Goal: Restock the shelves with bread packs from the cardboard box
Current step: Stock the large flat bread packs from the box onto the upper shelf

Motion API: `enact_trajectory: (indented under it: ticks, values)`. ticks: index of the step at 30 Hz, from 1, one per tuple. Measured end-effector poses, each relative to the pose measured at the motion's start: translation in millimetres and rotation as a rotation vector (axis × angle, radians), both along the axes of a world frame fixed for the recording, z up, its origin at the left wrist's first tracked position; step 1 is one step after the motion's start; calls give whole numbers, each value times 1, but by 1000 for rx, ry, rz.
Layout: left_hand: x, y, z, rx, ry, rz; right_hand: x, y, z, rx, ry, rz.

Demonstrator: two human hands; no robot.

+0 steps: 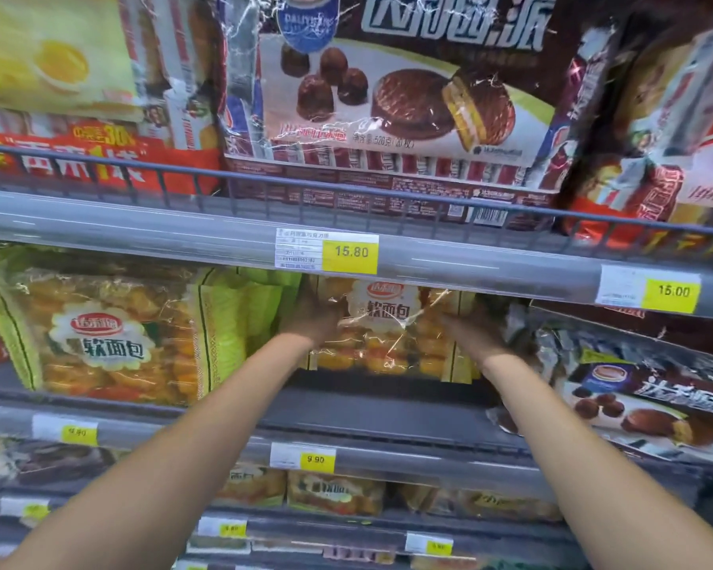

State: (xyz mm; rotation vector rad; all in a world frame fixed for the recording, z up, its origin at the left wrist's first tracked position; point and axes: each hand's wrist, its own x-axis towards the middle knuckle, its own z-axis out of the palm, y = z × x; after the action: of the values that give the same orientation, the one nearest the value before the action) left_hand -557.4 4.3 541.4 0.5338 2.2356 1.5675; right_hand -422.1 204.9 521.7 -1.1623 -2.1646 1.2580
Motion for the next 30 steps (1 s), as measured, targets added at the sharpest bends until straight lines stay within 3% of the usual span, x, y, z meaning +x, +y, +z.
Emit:
enact_trajectory:
  ticks: [5,7,12,23,30]
  values:
    - [10,-19,-48,-317,456,-66,15,-24,-33,627,-95,35]
    - [19,-29,-58,-411,583,-111,26,-33,-48,792,-111,28]
    - [10,-31,-68,-651,476,-300,26,-36,-55,433,-574,301]
    - [-14,-7,-79,-644,455,-390,2,-4,-78,390,-472,444]
    - [-17,0,-81,-647,493,-438,-16,9,-93,462,-445,458]
